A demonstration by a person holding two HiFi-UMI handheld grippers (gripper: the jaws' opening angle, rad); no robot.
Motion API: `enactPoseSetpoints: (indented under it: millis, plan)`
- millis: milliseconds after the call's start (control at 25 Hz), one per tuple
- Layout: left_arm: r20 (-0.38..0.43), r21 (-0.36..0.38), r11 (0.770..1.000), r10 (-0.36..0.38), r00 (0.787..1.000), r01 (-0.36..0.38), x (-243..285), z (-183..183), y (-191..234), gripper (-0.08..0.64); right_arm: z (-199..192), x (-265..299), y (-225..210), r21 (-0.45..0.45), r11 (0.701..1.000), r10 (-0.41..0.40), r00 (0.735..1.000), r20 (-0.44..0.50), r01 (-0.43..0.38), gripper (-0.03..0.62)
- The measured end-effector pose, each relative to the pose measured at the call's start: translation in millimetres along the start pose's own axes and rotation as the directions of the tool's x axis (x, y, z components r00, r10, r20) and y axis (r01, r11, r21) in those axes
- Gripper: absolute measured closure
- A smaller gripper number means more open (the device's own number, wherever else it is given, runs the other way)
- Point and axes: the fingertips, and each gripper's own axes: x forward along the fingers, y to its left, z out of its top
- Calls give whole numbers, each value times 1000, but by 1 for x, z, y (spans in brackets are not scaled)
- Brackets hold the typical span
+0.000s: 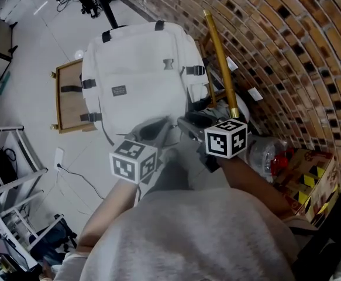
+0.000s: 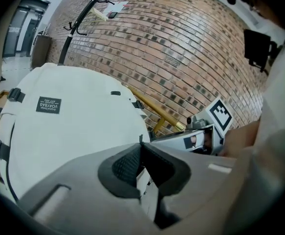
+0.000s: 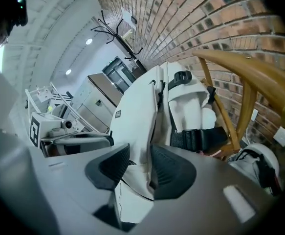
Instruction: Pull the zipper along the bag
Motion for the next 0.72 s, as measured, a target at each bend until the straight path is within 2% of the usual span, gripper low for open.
enactPoseSetpoints:
  millis: [120, 240, 720]
  plan:
    - [-2, 3, 1000, 0, 1000, 0, 0, 1, 1, 538, -2, 8, 0, -5, 1000, 1, 1000, -26, -1, 451]
    - [-5, -2, 1000, 10, 1000, -10, 1, 2, 6, 538, -3, 12, -1, -12, 1000, -17, 999, -50, 16, 556]
    - [-38, -25, 998, 64, 997, -65, -2, -8, 23, 538, -1, 8, -3, -66, 995, -81, 994, -69, 77, 578]
